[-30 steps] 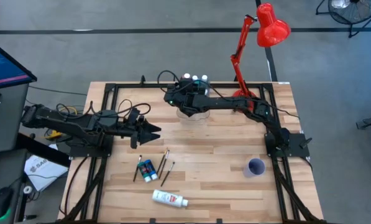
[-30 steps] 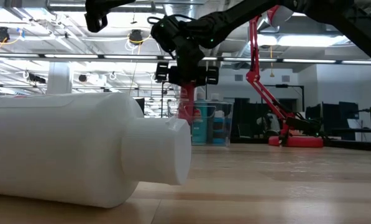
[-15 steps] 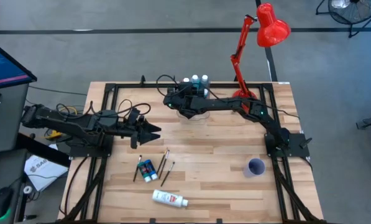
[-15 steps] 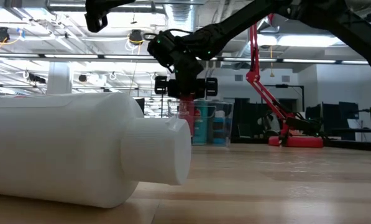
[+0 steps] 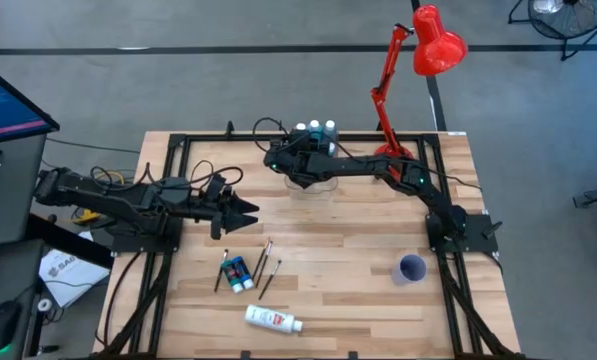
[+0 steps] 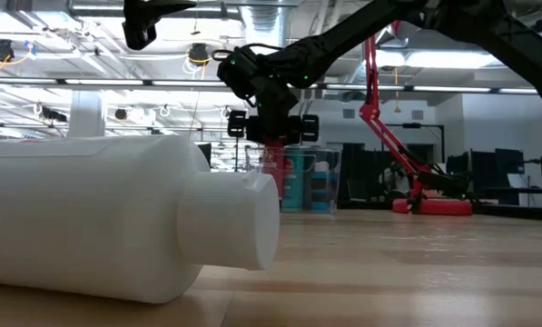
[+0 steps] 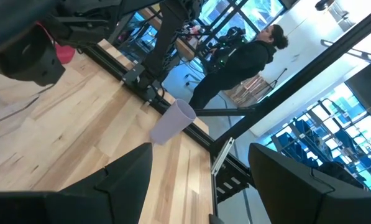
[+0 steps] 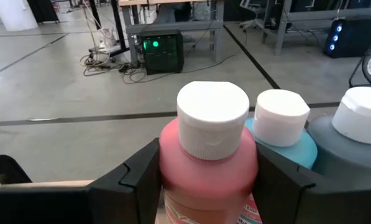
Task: Pick & Place Paint Supplies
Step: Put the red paint bottle into the transparent bin
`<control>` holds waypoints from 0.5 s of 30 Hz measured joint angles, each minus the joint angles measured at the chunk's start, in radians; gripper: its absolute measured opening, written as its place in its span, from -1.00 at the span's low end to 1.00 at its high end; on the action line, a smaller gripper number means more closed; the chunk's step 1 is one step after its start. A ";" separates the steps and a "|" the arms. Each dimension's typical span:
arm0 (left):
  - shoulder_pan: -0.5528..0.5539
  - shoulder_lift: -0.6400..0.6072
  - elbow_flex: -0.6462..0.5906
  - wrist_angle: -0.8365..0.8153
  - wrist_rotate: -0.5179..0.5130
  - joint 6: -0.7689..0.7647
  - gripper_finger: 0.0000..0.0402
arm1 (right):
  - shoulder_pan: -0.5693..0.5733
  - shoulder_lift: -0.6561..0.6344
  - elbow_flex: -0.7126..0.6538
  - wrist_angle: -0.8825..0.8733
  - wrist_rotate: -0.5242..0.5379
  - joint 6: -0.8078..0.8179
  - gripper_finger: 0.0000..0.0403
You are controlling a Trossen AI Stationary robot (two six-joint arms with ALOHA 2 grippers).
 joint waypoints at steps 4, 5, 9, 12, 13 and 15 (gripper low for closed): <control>0.000 0.000 0.000 0.000 0.000 0.000 0.29 | 0.000 0.000 0.000 -0.001 -0.003 -0.010 -0.06; 0.000 0.000 0.000 0.000 0.000 0.000 0.29 | 0.000 0.000 0.000 -0.002 -0.009 -0.015 -0.06; 0.000 0.000 0.000 0.000 0.000 0.000 0.29 | -0.003 0.000 0.000 -0.003 -0.032 -0.031 -0.04; 0.000 0.000 0.000 0.001 0.000 0.000 0.29 | -0.007 0.000 0.000 -0.009 -0.050 -0.037 -0.01; 0.000 0.000 0.000 0.001 0.000 0.000 0.29 | -0.007 0.000 0.000 -0.015 -0.054 -0.035 0.01; 0.000 0.000 0.000 0.000 0.000 0.000 0.29 | -0.007 0.000 0.000 -0.028 -0.057 -0.018 0.05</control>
